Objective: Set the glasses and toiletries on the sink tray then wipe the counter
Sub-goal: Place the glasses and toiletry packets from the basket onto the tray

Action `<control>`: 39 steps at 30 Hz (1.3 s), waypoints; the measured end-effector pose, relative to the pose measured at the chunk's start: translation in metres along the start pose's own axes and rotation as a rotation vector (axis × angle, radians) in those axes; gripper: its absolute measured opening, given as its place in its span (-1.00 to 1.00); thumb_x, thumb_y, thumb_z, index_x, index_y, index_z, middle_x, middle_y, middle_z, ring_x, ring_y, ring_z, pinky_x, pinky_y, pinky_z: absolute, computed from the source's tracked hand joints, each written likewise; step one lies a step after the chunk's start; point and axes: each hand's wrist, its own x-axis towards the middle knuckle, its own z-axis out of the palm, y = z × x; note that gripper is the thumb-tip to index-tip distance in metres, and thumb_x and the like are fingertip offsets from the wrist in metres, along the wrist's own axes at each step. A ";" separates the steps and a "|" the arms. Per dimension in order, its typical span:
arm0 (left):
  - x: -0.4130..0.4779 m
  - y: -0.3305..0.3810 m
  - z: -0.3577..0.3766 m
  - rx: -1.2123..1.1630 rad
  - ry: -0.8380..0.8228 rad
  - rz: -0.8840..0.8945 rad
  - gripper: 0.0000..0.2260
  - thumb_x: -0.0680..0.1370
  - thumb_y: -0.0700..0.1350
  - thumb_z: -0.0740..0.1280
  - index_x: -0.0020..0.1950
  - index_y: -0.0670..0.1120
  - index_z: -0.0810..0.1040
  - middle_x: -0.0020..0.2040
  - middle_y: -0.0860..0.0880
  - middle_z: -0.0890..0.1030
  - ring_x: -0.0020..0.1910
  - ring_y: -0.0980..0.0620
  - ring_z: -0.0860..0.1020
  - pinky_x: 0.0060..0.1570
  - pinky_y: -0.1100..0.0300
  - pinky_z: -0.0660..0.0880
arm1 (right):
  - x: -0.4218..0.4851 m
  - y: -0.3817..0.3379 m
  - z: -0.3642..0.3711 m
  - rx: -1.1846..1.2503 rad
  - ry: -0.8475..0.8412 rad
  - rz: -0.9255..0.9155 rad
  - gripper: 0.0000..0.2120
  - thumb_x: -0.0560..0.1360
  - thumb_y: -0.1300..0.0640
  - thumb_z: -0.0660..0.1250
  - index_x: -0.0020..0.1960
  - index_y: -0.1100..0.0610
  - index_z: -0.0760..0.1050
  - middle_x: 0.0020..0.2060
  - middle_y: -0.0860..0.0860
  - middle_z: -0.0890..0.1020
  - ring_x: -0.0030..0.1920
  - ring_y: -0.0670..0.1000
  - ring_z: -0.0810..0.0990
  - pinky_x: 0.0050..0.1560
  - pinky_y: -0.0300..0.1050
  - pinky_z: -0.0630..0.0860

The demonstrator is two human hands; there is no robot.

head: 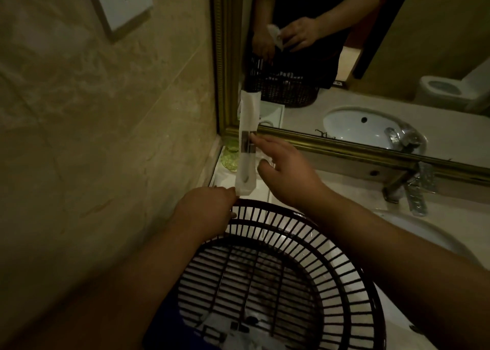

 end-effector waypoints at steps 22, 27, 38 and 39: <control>0.001 -0.001 -0.001 -0.044 -0.029 0.017 -0.78 0.56 -0.04 0.38 0.16 0.04 0.43 -0.03 0.04 0.58 -0.13 0.01 0.58 -0.29 0.15 0.28 | 0.112 0.084 0.157 -0.125 -0.938 0.478 -0.64 0.67 0.13 0.27 0.44 0.17 0.48 0.42 0.10 0.47 0.31 0.14 0.54 0.26 0.13 0.57; 0.000 -0.001 0.000 -0.047 -0.003 0.028 -0.76 0.50 0.00 0.46 0.06 0.08 0.45 -0.13 0.06 0.59 -0.26 0.05 0.56 -0.40 0.20 0.20 | 0.112 0.090 0.154 -0.155 -0.946 0.454 -0.55 0.65 0.13 0.27 0.53 0.11 0.37 0.47 0.08 0.41 0.35 0.18 0.51 0.25 0.16 0.57; 0.000 0.000 0.007 0.000 0.046 0.031 -0.76 0.45 0.07 0.48 0.01 0.05 0.50 -0.24 0.03 0.60 -0.39 0.05 0.54 -0.44 0.20 0.36 | 0.039 0.025 0.047 -0.099 -0.219 -0.113 -0.75 0.47 0.10 0.29 -0.01 0.00 0.73 -0.05 -0.07 0.73 -0.11 -0.23 0.51 -0.12 -0.35 0.45; 0.001 0.000 0.007 -0.023 0.020 -0.001 -0.78 0.47 0.07 0.45 0.03 0.08 0.49 -0.23 0.03 0.60 -0.40 0.07 0.49 -0.42 0.21 0.34 | 0.023 0.015 0.037 -0.097 -0.190 -0.184 -0.78 0.45 0.08 0.28 -0.07 0.01 0.72 -0.15 -0.09 0.70 -0.16 -0.20 0.49 -0.18 -0.36 0.39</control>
